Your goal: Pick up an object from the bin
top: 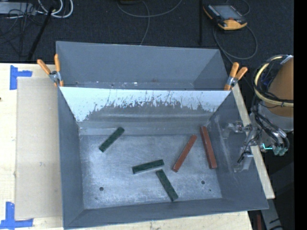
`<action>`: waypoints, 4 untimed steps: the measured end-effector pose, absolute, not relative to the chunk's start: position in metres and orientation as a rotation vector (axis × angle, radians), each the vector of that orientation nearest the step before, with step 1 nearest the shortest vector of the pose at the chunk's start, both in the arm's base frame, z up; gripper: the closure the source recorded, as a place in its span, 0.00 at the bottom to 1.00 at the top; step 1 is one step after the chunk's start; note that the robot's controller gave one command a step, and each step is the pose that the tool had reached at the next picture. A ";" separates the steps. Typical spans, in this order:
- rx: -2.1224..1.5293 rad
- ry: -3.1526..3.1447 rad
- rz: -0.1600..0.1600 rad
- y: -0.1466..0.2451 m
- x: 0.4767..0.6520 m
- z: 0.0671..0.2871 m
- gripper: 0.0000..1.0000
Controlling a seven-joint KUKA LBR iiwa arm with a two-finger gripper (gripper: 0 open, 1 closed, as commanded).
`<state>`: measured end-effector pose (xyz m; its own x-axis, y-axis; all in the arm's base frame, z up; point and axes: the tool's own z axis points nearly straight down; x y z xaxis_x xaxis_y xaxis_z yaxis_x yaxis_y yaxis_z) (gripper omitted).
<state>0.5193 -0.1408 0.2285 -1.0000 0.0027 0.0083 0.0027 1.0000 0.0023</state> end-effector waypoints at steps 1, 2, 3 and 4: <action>0.009 -3.135 -0.005 -0.095 0.570 0.097 0.00; 0.564 -3.091 -0.003 -0.070 0.590 0.069 0.00; 0.567 -3.092 -0.001 -0.070 0.590 0.070 1.00; 1.125 -2.939 0.003 -0.076 0.616 0.174 1.00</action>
Offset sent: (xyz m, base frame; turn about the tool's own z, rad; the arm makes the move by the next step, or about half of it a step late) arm 0.0510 0.0433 -0.1261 -0.0054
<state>0.6159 -0.0757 0.1739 -0.7445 -0.6676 -0.0044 -0.6676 0.7445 -0.0035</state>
